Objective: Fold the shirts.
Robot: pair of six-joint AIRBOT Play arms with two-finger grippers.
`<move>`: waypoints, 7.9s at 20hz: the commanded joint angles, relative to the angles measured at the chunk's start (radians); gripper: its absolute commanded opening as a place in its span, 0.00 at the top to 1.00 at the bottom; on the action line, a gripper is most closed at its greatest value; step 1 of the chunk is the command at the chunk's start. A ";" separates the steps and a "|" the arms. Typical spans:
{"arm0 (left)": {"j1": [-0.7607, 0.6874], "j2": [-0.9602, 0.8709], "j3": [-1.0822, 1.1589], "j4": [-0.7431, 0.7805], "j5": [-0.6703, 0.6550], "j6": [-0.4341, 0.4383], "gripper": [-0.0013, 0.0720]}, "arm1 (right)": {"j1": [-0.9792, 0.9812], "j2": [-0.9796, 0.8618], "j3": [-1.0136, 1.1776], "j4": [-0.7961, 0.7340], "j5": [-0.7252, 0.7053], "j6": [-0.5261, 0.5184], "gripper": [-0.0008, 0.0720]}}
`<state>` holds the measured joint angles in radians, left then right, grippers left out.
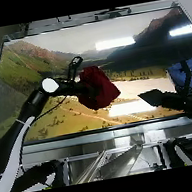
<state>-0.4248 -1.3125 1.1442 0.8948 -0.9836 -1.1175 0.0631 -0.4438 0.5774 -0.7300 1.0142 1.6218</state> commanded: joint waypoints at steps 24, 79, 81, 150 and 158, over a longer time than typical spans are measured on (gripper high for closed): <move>0.326 -0.362 -0.035 -0.314 -0.002 0.071 0.04 | 0.188 -1.432 0.899 0.211 -0.040 -0.821 0.26; 0.369 -0.201 0.318 0.160 -0.201 -0.130 0.03 | -0.053 -0.643 0.103 0.025 -0.300 -0.455 0.47; 0.424 -0.198 0.327 0.159 -0.336 -0.163 0.03 | -0.096 -0.641 0.121 0.024 -0.276 -0.508 0.47; 0.507 -0.232 0.550 -0.155 -0.109 -0.016 0.96 | -0.449 -0.897 0.744 0.019 0.042 -0.604 0.95; 0.548 -0.602 0.849 -0.160 -0.314 -0.142 0.36 | -0.408 -1.217 0.750 0.325 -0.089 -0.737 0.58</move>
<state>0.1001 -1.8225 1.8931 0.7334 -1.1687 -1.2076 -0.3416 -1.5978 1.3304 -0.4801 0.9348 0.9398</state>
